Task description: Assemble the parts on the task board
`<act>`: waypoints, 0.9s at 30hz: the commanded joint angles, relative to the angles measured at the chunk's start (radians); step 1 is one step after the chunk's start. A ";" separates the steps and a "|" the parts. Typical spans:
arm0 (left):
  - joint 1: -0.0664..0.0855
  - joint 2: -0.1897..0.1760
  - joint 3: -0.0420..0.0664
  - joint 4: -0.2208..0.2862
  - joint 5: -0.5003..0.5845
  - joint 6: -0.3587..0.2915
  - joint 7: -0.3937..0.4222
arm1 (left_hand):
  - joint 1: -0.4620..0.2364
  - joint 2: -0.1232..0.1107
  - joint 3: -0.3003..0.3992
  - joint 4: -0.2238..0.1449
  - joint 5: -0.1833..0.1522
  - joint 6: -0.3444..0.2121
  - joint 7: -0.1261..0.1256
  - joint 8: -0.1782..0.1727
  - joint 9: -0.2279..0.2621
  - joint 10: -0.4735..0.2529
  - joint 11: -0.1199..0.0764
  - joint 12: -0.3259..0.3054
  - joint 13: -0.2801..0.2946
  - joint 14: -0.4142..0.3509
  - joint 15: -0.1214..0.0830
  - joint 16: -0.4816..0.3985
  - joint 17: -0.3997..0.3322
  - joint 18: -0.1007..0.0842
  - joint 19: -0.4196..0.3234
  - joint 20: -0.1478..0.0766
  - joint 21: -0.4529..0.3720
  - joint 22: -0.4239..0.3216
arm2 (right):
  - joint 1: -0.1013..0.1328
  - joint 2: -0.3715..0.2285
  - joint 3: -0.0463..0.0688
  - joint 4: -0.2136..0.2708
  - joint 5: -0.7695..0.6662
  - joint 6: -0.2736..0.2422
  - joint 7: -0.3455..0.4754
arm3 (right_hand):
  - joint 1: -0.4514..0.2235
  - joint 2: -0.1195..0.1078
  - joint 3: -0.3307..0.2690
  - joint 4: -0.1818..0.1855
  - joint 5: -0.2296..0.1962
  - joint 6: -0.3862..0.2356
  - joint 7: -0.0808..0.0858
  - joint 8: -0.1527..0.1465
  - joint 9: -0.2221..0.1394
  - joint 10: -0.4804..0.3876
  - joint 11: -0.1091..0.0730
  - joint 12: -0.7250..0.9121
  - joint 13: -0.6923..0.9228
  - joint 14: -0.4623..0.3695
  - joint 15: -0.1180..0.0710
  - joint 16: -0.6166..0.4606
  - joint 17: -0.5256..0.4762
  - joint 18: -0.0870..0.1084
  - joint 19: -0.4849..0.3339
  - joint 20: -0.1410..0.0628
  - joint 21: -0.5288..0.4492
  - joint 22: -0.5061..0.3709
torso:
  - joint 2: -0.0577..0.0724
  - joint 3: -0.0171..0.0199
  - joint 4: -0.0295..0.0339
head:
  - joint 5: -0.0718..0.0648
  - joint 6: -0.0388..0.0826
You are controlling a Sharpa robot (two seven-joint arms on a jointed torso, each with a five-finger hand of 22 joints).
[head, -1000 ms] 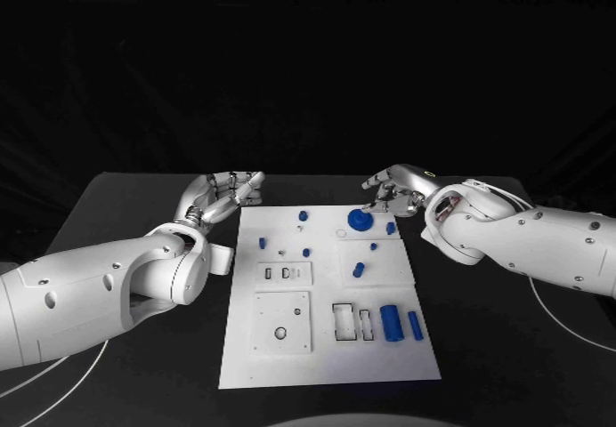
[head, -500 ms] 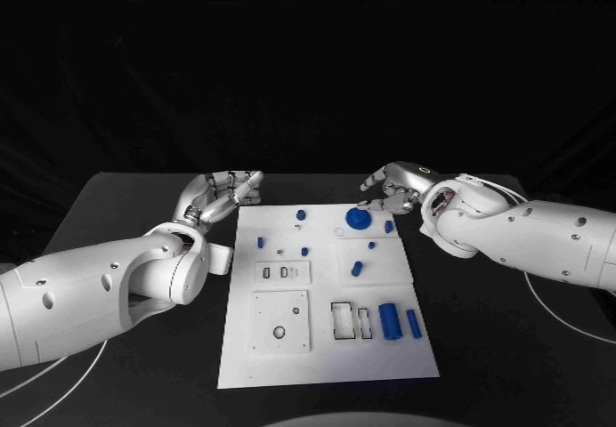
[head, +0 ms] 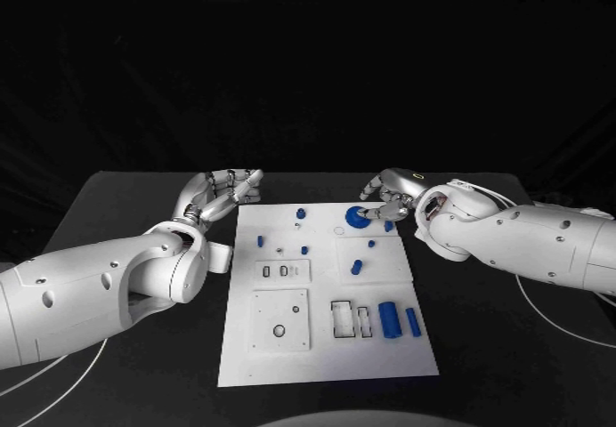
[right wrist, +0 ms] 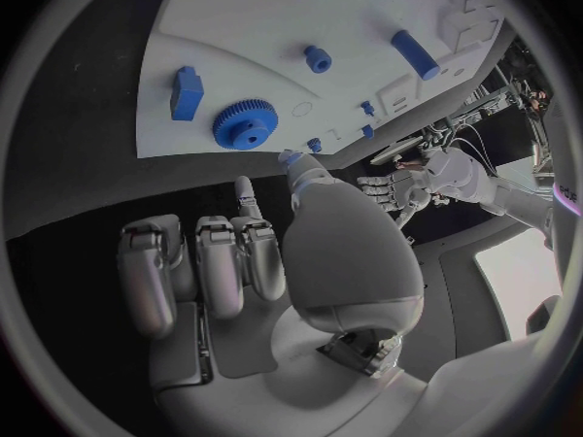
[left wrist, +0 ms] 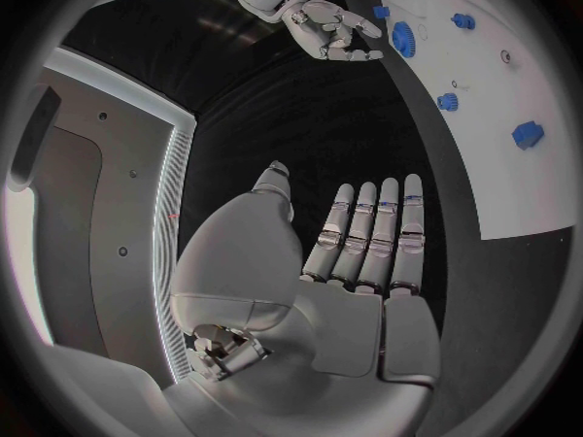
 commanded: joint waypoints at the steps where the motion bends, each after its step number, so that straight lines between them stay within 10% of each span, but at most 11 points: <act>1: 0.001 0.000 0.001 0.003 0.000 0.013 0.014 | 0.004 0.008 0.003 -0.001 0.002 -0.005 0.035 0.001 0.002 0.006 -0.002 -0.004 -0.001 -0.005 0.000 -0.005 0.000 0.007 -0.006 0.003 -0.006 -0.002 | -0.004 0.013 0.000 -0.015 -0.024 0.039 -0.032 | 0.003 -0.013 0.011 -0.004 0.001 0.002 0.006 0.006 0.004 0.105 0.009 0.004 0.263 0.104 0.009 0.003 0.263 -0.013 0.105 0.008 0.003 0.263 | 0.000 -0.0007 0.0003 | -0.001 0.000; 27: 0.001 -0.010 0.001 0.009 0.000 0.009 0.014 | 0.006 0.010 0.002 -0.001 0.004 -0.006 0.035 0.001 0.002 0.007 -0.002 -0.005 -0.001 -0.004 0.000 -0.006 0.000 0.007 -0.007 0.003 -0.006 -0.002 | -0.013 0.063 0.000 -0.045 -0.077 0.112 -0.114 | 0.037 -0.026 0.063 -0.030 -0.054 -0.030 0.007 -0.004 0.036 0.105 0.013 0.004 0.263 0.104 0.007 0.003 0.263 -0.013 0.105 0.008 0.003 0.263 | 0.000 -0.0004 0.0007 | 0.003 -0.007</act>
